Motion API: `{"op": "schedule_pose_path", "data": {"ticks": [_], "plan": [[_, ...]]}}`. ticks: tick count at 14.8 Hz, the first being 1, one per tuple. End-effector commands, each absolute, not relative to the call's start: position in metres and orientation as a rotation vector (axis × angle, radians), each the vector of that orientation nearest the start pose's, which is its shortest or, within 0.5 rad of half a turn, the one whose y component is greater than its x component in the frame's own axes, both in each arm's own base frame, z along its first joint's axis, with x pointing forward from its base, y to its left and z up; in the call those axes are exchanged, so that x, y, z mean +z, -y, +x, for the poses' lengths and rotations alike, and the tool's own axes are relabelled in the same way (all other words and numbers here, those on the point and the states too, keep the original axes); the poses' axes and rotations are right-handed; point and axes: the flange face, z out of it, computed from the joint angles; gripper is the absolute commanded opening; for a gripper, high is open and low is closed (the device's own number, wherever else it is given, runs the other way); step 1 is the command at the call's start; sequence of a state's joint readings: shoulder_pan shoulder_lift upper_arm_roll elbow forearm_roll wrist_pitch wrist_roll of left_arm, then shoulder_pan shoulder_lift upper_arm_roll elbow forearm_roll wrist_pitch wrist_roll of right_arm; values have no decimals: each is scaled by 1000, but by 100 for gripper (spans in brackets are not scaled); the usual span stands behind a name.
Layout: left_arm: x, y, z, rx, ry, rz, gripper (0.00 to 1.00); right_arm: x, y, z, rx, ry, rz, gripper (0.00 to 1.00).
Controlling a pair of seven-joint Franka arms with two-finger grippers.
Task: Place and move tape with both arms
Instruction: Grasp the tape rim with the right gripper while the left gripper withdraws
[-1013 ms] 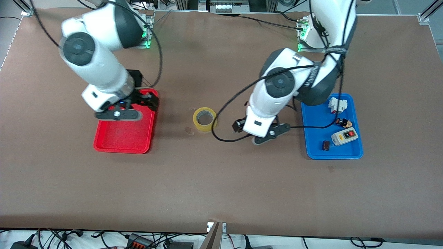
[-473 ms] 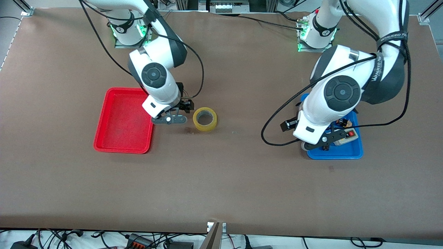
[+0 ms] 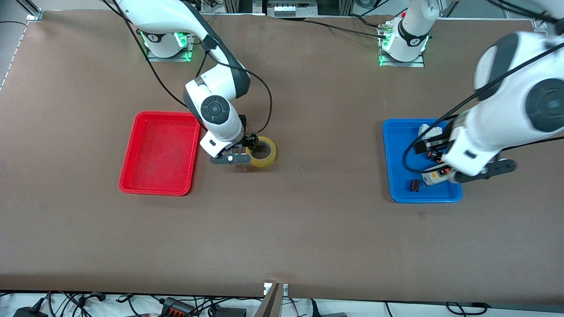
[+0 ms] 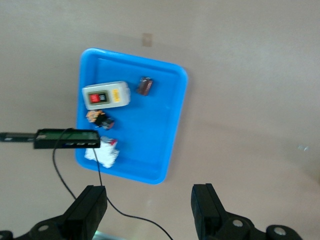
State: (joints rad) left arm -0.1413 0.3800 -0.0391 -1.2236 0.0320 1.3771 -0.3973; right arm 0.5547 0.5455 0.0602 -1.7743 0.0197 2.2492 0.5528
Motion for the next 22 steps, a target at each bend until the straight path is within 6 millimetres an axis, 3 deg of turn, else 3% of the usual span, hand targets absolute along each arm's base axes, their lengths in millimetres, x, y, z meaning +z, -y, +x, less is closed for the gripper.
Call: {"op": "schedule_pose_path", "data": {"ticks": [1, 4, 6, 9, 11, 12, 14, 16, 17, 19, 22], "plan": [[583, 68, 603, 317, 187, -3069, 100, 238, -385, 531, 119, 29, -3105, 96], [606, 46, 569, 293, 189, -3112, 100, 225, -389, 531, 107, 19, -3090, 95], [619, 36, 550, 221, 24, -3152, 100, 218, -396, 526, 104, -1, -3090, 95], [620, 33, 548, 208, -11, -3188, 100, 204, -404, 524, 61, 11, -3073, 95], [631, 39, 555, 60, -15, -3205, 100, 202, -403, 525, 59, 16, -3074, 92], [637, 38, 553, 40, -13, -3207, 100, 202, -401, 526, 60, 22, -3075, 86], [636, 36, 552, 54, -8, -3205, 100, 204, -402, 526, 54, 33, -3078, 43], [635, 41, 557, 52, -29, -3197, 100, 205, -403, 525, 48, 47, -3081, 12], [633, 42, 559, 56, -34, -3197, 100, 206, -403, 525, 48, 47, -3081, 5], [628, 42, 561, 66, -34, -3200, 100, 216, -405, 526, 32, 50, -3074, 1], [625, 38, 565, 74, -34, -3208, 100, 260, -396, 531, 27, 18, -3076, 0]]}}
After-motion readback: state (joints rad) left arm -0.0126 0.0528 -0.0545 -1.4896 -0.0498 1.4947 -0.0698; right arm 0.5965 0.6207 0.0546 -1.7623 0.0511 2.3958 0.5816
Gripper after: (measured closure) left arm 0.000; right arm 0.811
